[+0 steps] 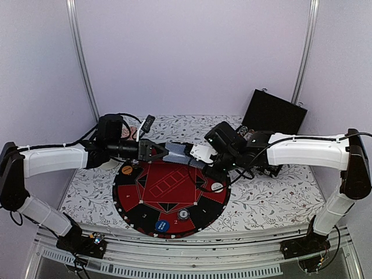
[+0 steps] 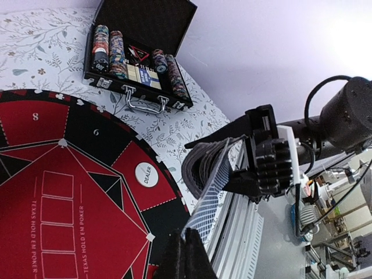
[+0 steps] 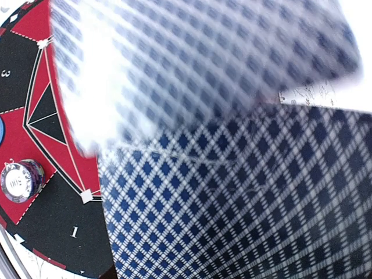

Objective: Distribute texas hold em gaming equipment

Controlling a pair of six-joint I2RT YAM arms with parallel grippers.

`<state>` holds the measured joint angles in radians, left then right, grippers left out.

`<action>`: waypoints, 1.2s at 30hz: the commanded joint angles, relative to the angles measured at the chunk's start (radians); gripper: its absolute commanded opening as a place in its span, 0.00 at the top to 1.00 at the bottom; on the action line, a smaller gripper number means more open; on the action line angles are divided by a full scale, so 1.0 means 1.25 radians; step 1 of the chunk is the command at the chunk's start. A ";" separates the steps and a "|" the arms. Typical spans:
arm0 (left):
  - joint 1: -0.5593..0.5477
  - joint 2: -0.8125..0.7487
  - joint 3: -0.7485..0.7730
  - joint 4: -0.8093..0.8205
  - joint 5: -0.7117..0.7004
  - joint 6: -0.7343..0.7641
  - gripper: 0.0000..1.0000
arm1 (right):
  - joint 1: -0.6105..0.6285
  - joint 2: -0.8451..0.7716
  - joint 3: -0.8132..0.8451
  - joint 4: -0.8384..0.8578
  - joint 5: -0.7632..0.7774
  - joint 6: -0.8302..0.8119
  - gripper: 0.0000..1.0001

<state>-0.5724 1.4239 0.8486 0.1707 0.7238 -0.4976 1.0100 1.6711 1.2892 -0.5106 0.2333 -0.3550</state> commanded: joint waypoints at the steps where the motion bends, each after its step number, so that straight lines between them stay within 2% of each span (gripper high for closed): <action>1: 0.037 -0.067 -0.048 0.041 0.012 -0.076 1.00 | -0.022 -0.020 -0.005 0.027 -0.013 0.015 0.56; 5: 0.094 -0.154 -0.126 -0.008 -0.044 -0.151 1.00 | -0.037 -0.025 -0.015 0.032 -0.012 0.016 0.56; 7: 0.129 -0.210 -0.149 -0.094 -0.088 -0.163 1.00 | -0.042 -0.030 -0.020 0.037 -0.014 0.015 0.56; 8: 0.177 -0.273 -0.171 -0.212 -0.124 -0.155 1.00 | -0.046 -0.040 -0.032 0.050 -0.017 0.010 0.56; 11: 0.235 -0.306 -0.199 -0.323 -0.129 -0.140 1.00 | -0.047 -0.043 -0.034 0.052 -0.017 0.001 0.56; 16: 0.309 -0.286 -0.215 -0.473 -0.135 -0.082 1.00 | -0.049 -0.056 -0.041 0.066 -0.026 -0.009 0.56; 24: 0.392 -0.224 -0.206 -0.545 -0.170 -0.004 1.00 | -0.049 -0.081 -0.057 0.082 -0.034 -0.027 0.56; 30: 0.399 -0.161 -0.163 -0.585 -0.236 0.015 1.00 | -0.049 -0.095 -0.057 0.089 -0.037 -0.030 0.56; 33: 0.398 -0.120 -0.108 -0.643 -0.316 0.074 1.00 | -0.049 -0.103 -0.082 0.097 -0.042 -0.032 0.56; 36: 0.399 -0.074 -0.072 -0.677 -0.350 0.116 1.00 | -0.049 -0.107 -0.084 0.099 -0.044 -0.035 0.56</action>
<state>-0.0837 1.2770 0.6918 -0.5907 0.3859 -0.4522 0.9543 1.5726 1.1969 -0.4175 0.1951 -0.3882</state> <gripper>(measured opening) 0.007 0.439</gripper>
